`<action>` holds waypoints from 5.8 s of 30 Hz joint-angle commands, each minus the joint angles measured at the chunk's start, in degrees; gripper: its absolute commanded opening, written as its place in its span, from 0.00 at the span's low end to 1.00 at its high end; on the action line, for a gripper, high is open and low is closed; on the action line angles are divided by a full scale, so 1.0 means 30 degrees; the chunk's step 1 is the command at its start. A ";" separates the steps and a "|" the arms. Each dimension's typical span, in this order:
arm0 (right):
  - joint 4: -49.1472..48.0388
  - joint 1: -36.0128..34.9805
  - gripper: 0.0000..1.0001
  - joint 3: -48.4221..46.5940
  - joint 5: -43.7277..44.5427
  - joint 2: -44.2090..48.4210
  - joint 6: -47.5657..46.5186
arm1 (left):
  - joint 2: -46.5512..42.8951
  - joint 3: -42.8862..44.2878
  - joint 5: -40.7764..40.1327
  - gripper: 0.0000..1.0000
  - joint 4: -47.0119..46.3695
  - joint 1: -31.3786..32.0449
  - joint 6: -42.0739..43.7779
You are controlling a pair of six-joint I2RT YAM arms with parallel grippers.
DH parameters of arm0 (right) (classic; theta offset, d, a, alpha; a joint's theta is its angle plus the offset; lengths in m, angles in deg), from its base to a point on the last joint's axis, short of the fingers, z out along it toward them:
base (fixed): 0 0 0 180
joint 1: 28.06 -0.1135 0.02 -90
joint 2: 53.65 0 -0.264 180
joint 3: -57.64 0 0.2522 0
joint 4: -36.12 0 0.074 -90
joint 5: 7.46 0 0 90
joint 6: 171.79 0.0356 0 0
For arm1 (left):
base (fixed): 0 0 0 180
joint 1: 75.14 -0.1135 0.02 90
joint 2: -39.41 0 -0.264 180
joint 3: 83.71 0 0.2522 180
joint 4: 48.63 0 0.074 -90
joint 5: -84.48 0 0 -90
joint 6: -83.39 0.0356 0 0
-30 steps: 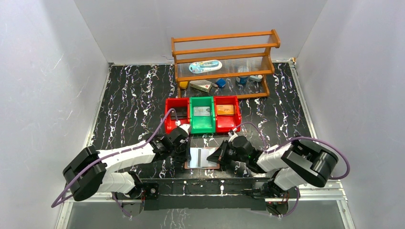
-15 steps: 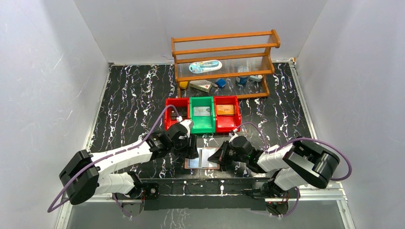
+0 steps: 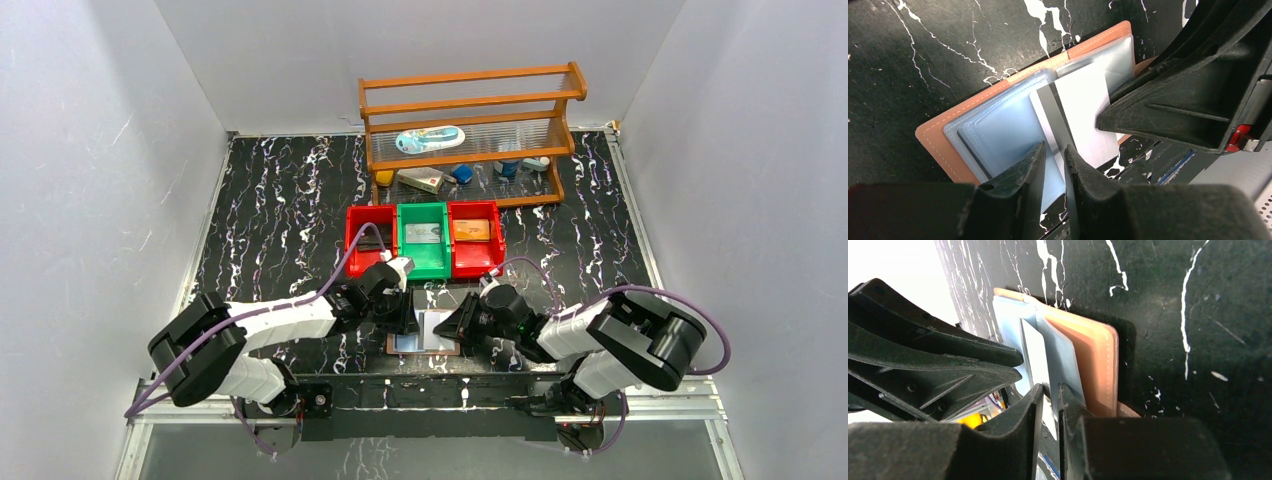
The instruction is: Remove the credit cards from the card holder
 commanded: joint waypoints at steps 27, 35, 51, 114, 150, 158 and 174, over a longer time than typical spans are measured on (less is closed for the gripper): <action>0.2874 0.0207 0.00 0.0036 0.1904 0.4445 -0.2472 | -0.2677 -0.0897 -0.2084 0.26 0.3891 0.0045 0.0465; 0.3196 0.0205 0.00 0.0374 0.2208 0.5873 -0.2729 | -0.3755 -0.0252 -0.2659 0.39 0.4912 0.0039 0.0627; 0.4586 0.0205 0.00 -0.0112 0.2900 0.8901 -0.4523 | -0.5848 0.2010 -0.6264 0.85 0.8801 0.0039 0.1258; 1.0083 0.0220 0.00 -1.7797 0.9313 -0.6995 -3.7822 | -1.0582 0.2938 -0.9880 0.98 1.1723 -0.6849 0.3926; 0.8350 0.0544 0.29 -1.8305 0.8822 -0.9174 -3.9072 | -1.2301 0.2742 -1.0998 0.98 1.1900 -0.6848 0.3780; 0.8485 0.0630 0.34 -1.8383 0.9050 -0.9410 -3.8707 | -1.2086 0.2754 -1.0869 0.98 1.1921 -0.6847 0.3779; 0.8965 0.0919 0.44 -1.8439 0.8535 -0.9568 -3.8486 | -1.1661 0.2812 -1.0632 0.98 1.1922 -0.6854 0.3721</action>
